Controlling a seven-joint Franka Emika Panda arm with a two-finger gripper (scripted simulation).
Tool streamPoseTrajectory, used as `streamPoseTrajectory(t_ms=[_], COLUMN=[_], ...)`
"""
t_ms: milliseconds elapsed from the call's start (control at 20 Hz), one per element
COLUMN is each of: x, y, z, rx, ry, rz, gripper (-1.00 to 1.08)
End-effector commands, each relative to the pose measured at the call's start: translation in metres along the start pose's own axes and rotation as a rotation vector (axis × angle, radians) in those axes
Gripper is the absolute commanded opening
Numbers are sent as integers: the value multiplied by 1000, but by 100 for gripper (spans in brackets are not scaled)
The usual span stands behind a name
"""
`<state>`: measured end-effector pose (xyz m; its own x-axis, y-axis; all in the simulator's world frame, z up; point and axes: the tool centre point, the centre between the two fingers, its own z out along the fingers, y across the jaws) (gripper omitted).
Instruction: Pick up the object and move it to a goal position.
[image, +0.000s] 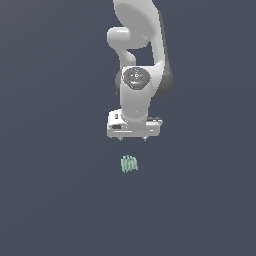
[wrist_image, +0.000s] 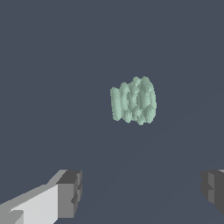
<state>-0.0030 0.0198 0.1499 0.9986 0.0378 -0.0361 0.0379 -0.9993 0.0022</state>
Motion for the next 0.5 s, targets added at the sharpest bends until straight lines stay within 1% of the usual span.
streamPoseTrajectory(t_ms=[0, 450], x=[6, 42], y=[1, 10], z=[5, 37], rx=[-1, -1], ry=[3, 24], rz=[-11, -79], gripper=[100, 100])
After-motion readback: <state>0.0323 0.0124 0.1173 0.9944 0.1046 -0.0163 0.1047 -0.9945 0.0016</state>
